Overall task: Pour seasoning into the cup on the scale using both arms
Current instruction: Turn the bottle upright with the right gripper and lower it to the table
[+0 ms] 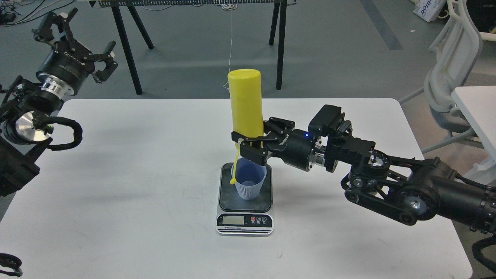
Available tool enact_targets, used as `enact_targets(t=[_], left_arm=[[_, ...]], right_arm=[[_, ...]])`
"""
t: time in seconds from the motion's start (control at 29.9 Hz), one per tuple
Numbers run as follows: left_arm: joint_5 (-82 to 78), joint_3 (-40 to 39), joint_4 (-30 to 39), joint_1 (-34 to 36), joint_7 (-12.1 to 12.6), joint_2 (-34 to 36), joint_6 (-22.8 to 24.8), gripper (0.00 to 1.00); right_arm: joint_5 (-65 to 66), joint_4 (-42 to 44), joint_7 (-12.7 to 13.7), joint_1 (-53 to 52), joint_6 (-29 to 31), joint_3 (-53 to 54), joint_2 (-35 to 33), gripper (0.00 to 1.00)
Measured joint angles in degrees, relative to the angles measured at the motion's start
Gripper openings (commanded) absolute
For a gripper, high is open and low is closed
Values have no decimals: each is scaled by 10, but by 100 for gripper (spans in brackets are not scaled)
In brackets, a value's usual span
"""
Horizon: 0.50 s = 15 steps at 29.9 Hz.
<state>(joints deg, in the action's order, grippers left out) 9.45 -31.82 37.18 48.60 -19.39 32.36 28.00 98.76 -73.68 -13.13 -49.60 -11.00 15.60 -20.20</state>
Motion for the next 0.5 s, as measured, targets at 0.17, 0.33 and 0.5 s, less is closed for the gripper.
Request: enact_targets(t=[0.17,0.33,0.5], left_arm=[[0,-1,0,2,0,0,0,100],[-1,3,0,4,1,-5,0,100],[-2,6,0,4,5,-6,0,100]], right_arm=[[-181,-3,5,-2,51,81,-13,25],[-370,-6,9,-3,93,148,-62,22],[-590,-6,9,25,160,175,-120,23]])
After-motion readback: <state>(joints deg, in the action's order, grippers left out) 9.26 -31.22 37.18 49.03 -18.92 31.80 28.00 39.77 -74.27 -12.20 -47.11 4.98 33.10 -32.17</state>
